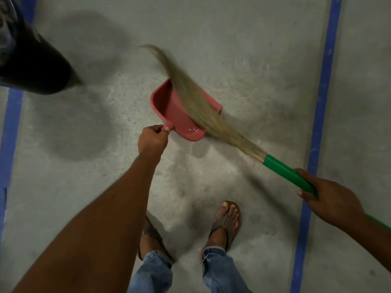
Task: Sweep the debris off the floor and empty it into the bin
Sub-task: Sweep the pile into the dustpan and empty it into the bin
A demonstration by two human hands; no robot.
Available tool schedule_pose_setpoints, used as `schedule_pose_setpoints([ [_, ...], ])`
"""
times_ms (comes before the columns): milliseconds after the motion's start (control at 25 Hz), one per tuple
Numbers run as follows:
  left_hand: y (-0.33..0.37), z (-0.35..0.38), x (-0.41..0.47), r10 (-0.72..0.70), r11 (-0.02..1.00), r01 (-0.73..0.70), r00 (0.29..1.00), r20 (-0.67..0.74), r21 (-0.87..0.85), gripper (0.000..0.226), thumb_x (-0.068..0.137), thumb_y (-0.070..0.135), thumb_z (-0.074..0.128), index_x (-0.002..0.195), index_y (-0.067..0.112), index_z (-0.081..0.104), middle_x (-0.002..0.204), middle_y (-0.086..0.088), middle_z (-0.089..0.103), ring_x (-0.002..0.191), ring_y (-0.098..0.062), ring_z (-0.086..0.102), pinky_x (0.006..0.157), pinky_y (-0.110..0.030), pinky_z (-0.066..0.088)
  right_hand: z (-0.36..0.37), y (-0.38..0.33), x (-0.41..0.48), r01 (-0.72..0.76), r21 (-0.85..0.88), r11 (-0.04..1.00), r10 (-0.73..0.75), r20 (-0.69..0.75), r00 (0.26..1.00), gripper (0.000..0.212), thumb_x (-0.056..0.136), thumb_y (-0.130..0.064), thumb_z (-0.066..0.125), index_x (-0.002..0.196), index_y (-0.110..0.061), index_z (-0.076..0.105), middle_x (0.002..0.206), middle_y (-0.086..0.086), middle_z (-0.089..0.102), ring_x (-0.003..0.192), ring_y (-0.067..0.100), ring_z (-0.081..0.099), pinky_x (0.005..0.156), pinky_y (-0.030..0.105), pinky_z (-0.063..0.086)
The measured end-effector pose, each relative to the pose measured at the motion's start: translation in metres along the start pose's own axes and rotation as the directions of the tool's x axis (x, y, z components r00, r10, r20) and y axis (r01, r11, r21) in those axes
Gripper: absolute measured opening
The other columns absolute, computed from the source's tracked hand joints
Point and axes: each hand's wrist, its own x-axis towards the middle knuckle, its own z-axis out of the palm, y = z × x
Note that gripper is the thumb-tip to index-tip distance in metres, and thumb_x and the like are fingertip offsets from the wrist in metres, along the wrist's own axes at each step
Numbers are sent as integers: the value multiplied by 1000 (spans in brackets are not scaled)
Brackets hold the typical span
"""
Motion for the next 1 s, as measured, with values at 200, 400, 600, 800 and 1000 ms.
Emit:
schedule_pose_setpoints([
  [200,-14,-22,-19,16,993,-12,1000,25,-115,32,92,42,72,61,39,64,83,-6,65,75,-24,58,73,-44,55,7,18,-52,-53,99,994,64,-117,991,58,95,-54,52,148,-60,28,120,0,70,98,26,70,73,35,54],
  [400,-47,-66,-32,-5,997,0,998,-63,-74,15,96,39,66,99,32,79,84,-3,71,83,-34,69,82,-53,60,-17,11,-4,-185,270,945,256,-257,932,59,93,-52,56,147,-57,31,125,10,68,102,39,67,86,49,56],
  [600,-54,-92,-15,-15,997,6,991,-132,-75,18,87,57,73,89,39,77,83,1,76,73,-25,67,76,-45,59,-81,-60,128,-118,213,970,161,-200,966,57,83,-22,73,138,-25,59,120,21,67,107,42,65,87,43,53],
  [800,-28,-81,6,-51,985,28,990,-131,-172,26,81,56,79,74,32,73,76,1,69,64,-21,57,67,-36,51,-79,-104,137,75,58,996,-63,-187,980,57,82,-18,71,137,-25,59,119,19,68,106,39,66,83,36,51],
  [1000,-10,-76,9,-85,945,69,996,-36,-320,28,85,43,81,91,17,73,79,-1,64,67,-20,53,54,-26,42,-65,-93,34,156,-215,964,-167,-34,985,69,93,-38,62,154,-46,31,124,1,68,102,23,68,79,31,52],
])
